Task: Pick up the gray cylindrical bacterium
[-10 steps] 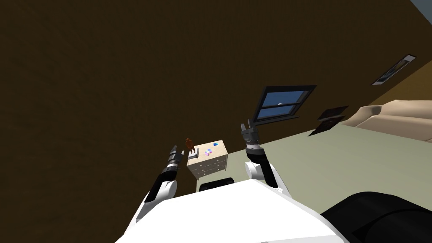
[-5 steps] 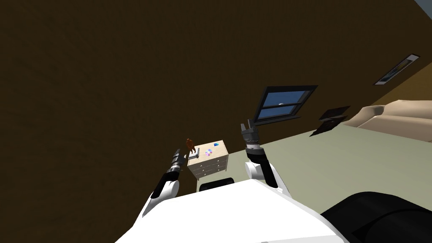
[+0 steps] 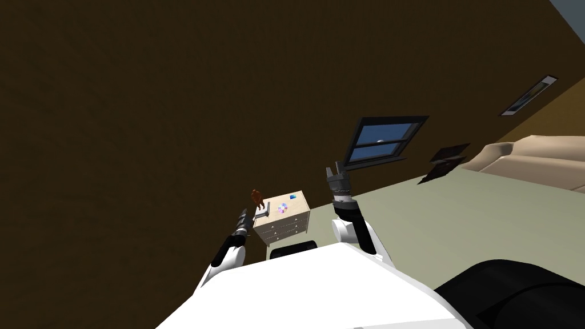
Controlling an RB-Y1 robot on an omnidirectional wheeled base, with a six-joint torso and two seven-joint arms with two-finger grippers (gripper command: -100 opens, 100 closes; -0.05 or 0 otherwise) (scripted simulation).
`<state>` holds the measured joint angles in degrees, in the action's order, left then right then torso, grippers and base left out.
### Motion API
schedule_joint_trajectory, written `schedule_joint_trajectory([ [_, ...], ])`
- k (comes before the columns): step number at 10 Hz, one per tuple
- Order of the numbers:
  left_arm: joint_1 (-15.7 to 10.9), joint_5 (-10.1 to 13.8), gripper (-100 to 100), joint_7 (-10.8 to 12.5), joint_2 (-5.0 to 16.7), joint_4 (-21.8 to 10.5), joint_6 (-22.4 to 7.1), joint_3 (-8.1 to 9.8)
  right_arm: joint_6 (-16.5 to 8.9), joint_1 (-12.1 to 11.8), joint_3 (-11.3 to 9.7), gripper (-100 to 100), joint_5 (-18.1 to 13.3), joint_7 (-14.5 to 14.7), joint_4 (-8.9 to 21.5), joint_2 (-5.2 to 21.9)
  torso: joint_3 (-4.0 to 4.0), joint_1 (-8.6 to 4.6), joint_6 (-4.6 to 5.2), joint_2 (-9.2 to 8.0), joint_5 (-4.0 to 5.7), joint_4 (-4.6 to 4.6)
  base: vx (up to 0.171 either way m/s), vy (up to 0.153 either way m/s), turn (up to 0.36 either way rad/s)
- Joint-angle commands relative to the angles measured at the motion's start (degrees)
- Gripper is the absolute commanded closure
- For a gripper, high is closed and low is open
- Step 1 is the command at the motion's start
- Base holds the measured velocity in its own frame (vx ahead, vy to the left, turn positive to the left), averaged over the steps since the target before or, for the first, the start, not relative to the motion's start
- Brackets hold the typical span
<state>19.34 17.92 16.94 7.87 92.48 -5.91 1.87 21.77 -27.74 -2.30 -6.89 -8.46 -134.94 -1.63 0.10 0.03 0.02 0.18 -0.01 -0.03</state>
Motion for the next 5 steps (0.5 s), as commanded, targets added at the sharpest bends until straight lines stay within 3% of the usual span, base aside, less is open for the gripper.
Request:
schedule_joint_trajectory([
  [1,-0.67,0.31,-100,0.7,-0.4,-2.86,-1.18,-0.24,0.0,0.0,0.0,0,0.0,0.0,0.0,0.0,0.0,0.0,0.0,0.0,0.0,0.0,0.051,0.018,-0.042],
  [5,-1.63,0.64,-100,1.75,-1.71,-7.25,-3.16,-0.56,0.0,0.0,0.0,0,0.0,0.0,0.0,0.0,-0.02,-0.05,0.0,-0.03,0.01,0.0,0.039,0.008,-0.029],
])
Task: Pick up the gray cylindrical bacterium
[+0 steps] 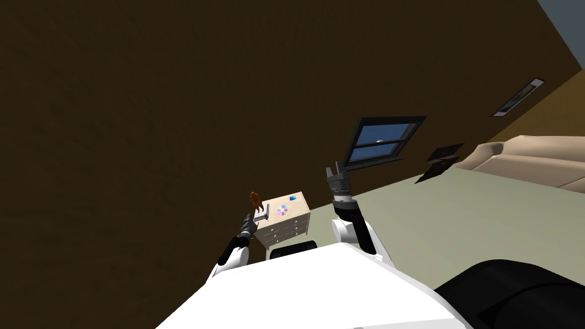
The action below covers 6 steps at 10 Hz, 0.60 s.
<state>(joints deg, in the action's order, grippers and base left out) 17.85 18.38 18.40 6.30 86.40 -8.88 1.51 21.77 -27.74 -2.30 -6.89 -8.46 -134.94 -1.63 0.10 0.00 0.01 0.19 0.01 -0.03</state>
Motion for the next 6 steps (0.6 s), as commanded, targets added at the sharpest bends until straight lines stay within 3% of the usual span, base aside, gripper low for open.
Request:
schedule_joint_trajectory([
  [1,-0.42,0.26,-100,0.6,-0.71,-2.41,-0.75,-0.32,0.0,0.0,0.0,0,0.0,0.0,0.0,0.0,0.0,0.0,0.0,0.0,0.0,0.0,0.051,0.008,-0.041],
  [6,-1.57,0.51,-100,1.78,-5.27,-7.43,-2.96,-0.96,0.0,0.0,0.0,0,0.0,0.0,0.0,0.0,-0.01,-0.04,0.0,-0.02,0.01,0.0,0.042,0.001,-0.042],
])
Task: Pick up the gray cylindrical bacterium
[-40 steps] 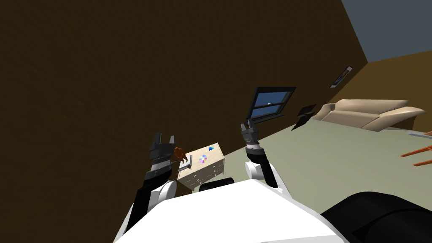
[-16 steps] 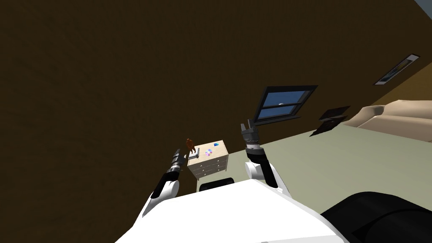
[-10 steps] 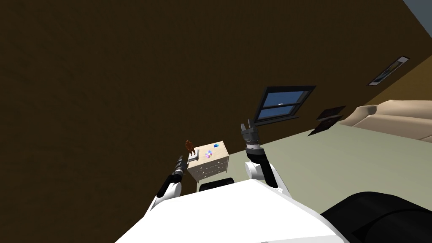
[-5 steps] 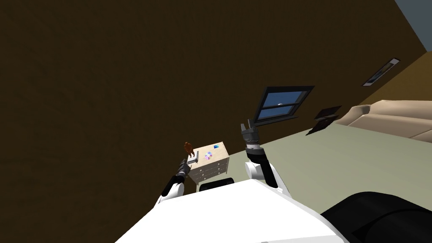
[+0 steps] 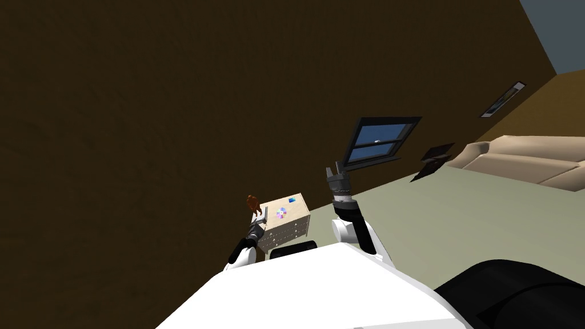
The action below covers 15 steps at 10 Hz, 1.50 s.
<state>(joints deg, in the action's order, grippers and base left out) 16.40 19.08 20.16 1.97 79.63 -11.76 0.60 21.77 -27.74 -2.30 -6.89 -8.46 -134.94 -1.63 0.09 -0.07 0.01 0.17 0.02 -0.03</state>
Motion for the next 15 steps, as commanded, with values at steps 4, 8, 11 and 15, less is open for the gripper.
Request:
schedule_joint_trajectory([
  [4,-0.92,-0.22,-100,-0.06,-1.66,-2.21,0.52,0.0,0.0,0.0,0.0,0,0.0,0.0,0.0,0.0,-0.08,0.02,-0.01,-0.15,0.0,0.03,0.019,0.0,-0.008],
  [8,-1.69,-0.3,-100,-0.27,-2.06,-4.19,1.79,-0.04,0.0,0.0,0.0,0,0.0,0.0,0.0,0.0,-0.09,0.01,-0.01,-0.16,0.0,0.03,0.007,0.002,0.004],
  [11,-1.74,-0.26,100,-0.23,-2.09,-4.3,1.93,-0.04,0.0,0.0,0.0,0,0.0,0.0,0.0,0.0,-0.1,0.01,0.0,-0.18,0.03,0.03,0.0,0.0,0.0],
  [15,-1.12,-0.24,100,-0.12,-1.77,-2.72,0.87,-0.01,0.0,0.0,0.0,0,0.0,0.0,0.0,0.0,-0.1,0.0,-0.01,-0.18,0.02,0.03,-0.001,0.001,-0.003],
])
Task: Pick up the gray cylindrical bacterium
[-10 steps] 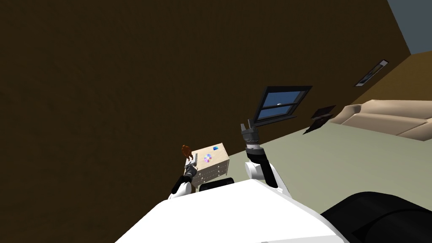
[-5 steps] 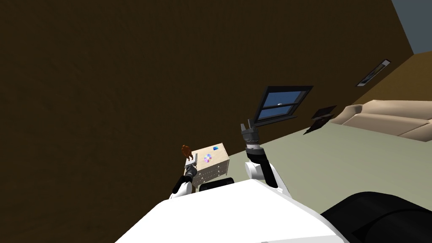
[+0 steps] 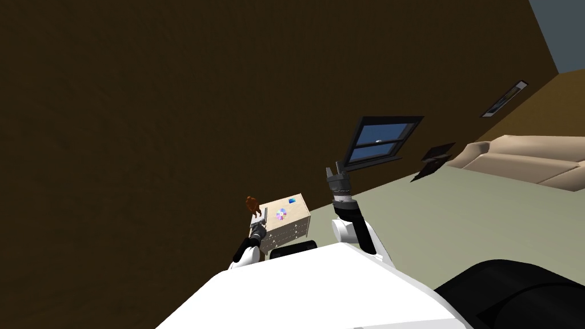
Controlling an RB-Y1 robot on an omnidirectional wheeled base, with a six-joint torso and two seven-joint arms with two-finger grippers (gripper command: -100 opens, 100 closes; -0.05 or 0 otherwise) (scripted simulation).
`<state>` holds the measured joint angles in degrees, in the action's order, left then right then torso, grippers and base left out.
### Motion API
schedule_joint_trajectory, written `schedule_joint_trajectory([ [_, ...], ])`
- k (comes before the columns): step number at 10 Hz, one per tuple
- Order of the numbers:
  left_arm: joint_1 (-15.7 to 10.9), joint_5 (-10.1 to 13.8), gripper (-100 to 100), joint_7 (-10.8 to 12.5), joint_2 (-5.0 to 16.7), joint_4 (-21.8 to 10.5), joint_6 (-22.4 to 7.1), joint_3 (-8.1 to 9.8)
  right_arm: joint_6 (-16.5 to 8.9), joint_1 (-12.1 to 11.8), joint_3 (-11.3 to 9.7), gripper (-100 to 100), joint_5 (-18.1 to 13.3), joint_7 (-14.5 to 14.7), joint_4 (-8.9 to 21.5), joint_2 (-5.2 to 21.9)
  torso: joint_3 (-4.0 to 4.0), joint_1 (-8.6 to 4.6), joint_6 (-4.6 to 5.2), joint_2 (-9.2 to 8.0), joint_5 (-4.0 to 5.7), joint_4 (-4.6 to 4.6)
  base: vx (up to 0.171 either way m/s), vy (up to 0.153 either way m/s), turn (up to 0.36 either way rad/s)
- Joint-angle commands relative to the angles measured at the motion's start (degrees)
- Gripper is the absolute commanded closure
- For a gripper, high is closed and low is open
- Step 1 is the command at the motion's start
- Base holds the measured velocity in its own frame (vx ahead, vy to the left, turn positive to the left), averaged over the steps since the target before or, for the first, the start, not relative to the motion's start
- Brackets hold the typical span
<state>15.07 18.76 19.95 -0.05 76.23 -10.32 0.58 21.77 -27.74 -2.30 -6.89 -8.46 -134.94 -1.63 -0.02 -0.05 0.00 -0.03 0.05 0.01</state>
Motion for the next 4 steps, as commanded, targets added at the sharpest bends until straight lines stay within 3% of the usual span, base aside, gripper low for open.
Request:
schedule_joint_trajectory([
  [1,0.62,0.13,100,0.21,0.47,1.71,-1.26,0.02,0.0,0.0,0.0,0,0.0,0.0,0.0,0.0,0.0,0.0,0.0,0.0,0.0,0.0,-0.004,0.005,-0.015],
  [2,1.22,0.19,100,0.38,0.79,3.25,-2.29,0.05,0.0,0.0,0.0,0,0.0,0.0,0.0,0.0,-0.01,0.01,0.0,-0.01,0.0,0.0,-0.018,-0.007,-0.005],
  [3,0.95,0.06,100,0.22,0.5,2.52,-1.67,0.07,0.0,0.0,0.0,0,0.0,0.0,0.0,0.0,-0.03,-0.03,0.0,-0.06,0.0,0.0,-0.011,-0.005,0.002],
  [4,0.99,0.06,0,0.24,0.55,2.66,-1.85,0.08,0.0,0.0,0.0,0,0.0,0.0,0.0,0.0,-0.02,-0.03,0.0,-0.04,-0.02,0.0,0.0,0.0,0.0],
])
